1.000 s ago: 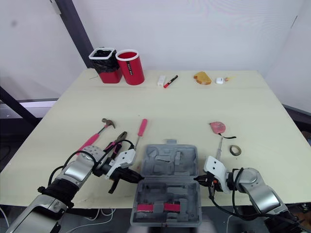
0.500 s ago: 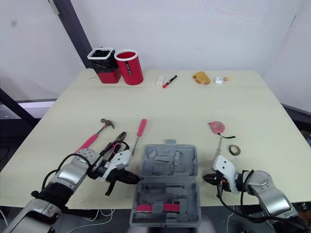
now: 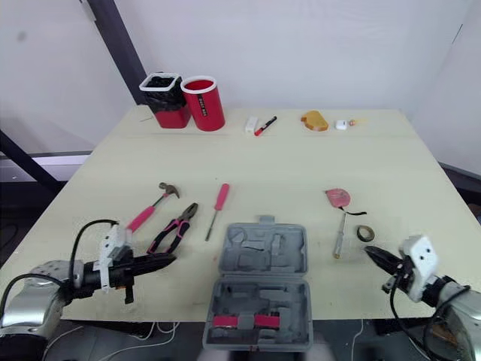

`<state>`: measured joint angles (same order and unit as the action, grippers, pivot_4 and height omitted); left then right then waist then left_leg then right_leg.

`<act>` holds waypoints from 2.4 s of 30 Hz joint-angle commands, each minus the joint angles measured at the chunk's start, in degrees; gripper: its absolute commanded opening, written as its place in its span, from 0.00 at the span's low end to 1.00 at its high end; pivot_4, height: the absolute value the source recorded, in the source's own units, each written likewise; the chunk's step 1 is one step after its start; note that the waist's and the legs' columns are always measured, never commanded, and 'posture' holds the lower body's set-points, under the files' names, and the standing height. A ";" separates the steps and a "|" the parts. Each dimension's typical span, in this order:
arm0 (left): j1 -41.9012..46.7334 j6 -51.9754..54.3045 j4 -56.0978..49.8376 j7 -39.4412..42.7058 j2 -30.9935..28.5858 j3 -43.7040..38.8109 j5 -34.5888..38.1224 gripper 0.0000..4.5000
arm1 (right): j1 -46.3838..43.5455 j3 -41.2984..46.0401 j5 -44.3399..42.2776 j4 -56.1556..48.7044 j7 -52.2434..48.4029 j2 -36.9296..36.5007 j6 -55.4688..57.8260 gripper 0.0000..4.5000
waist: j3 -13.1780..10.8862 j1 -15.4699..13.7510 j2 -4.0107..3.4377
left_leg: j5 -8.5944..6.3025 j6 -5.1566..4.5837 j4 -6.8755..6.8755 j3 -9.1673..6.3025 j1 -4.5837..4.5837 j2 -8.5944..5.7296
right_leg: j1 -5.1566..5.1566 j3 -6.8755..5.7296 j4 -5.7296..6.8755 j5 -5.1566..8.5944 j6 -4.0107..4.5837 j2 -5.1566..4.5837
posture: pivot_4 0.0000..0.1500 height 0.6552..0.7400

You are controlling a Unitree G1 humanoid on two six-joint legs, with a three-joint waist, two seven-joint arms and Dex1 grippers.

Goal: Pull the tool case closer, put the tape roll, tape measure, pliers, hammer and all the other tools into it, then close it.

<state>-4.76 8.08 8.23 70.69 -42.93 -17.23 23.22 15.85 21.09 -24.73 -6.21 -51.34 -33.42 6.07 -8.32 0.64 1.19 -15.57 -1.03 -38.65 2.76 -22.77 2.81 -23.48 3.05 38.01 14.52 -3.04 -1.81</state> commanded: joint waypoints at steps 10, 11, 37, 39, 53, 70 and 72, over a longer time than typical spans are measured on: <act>-15.28 -7.01 0.85 -2.24 2.33 -16.26 6.28 0.81 | 12.51 15.87 -8.34 7.39 -8.06 0.28 -6.33 0.80 | 0.01 0.06 0.05 | 0.00 0.00 0.11 0.06 0.10 0.26 | 0.00 0.05 -0.07 0.11 0.19 -0.03 | 1.00 1.00; -15.55 -7.14 1.02 -1.97 2.19 -16.37 6.35 0.92 | 12.86 15.95 -8.15 8.17 -8.17 0.30 -6.62 0.91 | 0.01 0.03 0.06 | 0.00 0.00 0.11 0.09 0.10 0.26 | 0.00 0.04 -0.07 0.12 0.19 -0.02 | 1.00 1.00; 12.46 4.75 -18.01 5.71 1.23 10.85 9.99 1.00 | -46.70 -34.89 25.39 20.64 -25.17 -24.91 6.78 0.99 | -0.36 0.25 -0.21 | 0.01 0.01 -0.01 0.23 0.05 0.19 | -0.04 0.07 -0.06 -0.08 0.15 0.23 | 1.00 1.00; 13.30 6.07 -19.37 5.24 1.56 11.56 10.85 1.00 | -49.58 -37.46 27.66 23.36 -26.28 -23.84 6.18 0.99 | -0.38 0.20 -0.23 | 0.01 0.01 0.00 0.21 -0.01 0.24 | -0.08 0.06 -0.06 -0.07 0.16 0.31 | 1.00 1.00; 12.41 9.16 -25.69 2.99 1.92 11.92 13.83 1.00 | -57.97 -46.34 40.64 37.82 -26.67 -18.57 -3.35 0.99 | -0.41 0.23 -0.28 | 0.00 0.02 0.05 0.18 -0.11 0.23 | -0.19 0.03 -0.03 -0.06 0.19 0.31 | 1.00 1.00; 13.47 7.30 -23.12 4.55 2.22 12.46 13.55 1.00 | -55.02 -46.12 41.55 37.07 -23.20 -15.44 -1.97 0.99 | -0.41 0.20 -0.28 | 0.01 0.02 0.03 0.19 -0.11 0.24 | -0.18 0.04 -0.03 -0.06 0.19 0.32 | 1.00 1.00; 13.51 7.14 -23.04 4.70 2.24 12.53 13.53 1.00 | -55.16 -46.08 41.87 37.73 -22.75 -14.97 -2.06 0.91 | -0.40 0.20 -0.27 | 0.00 0.02 0.03 0.19 -0.11 0.24 | -0.18 0.04 -0.03 -0.06 0.19 0.32 | 1.00 1.00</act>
<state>8.31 15.99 -14.47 74.87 -40.82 -4.10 36.15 -38.91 -26.00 16.58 31.20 -75.08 -48.49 4.30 -8.72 0.84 0.92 -15.56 -1.01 -38.62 2.93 -22.88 3.05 -23.64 3.08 37.97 14.46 -2.85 -1.49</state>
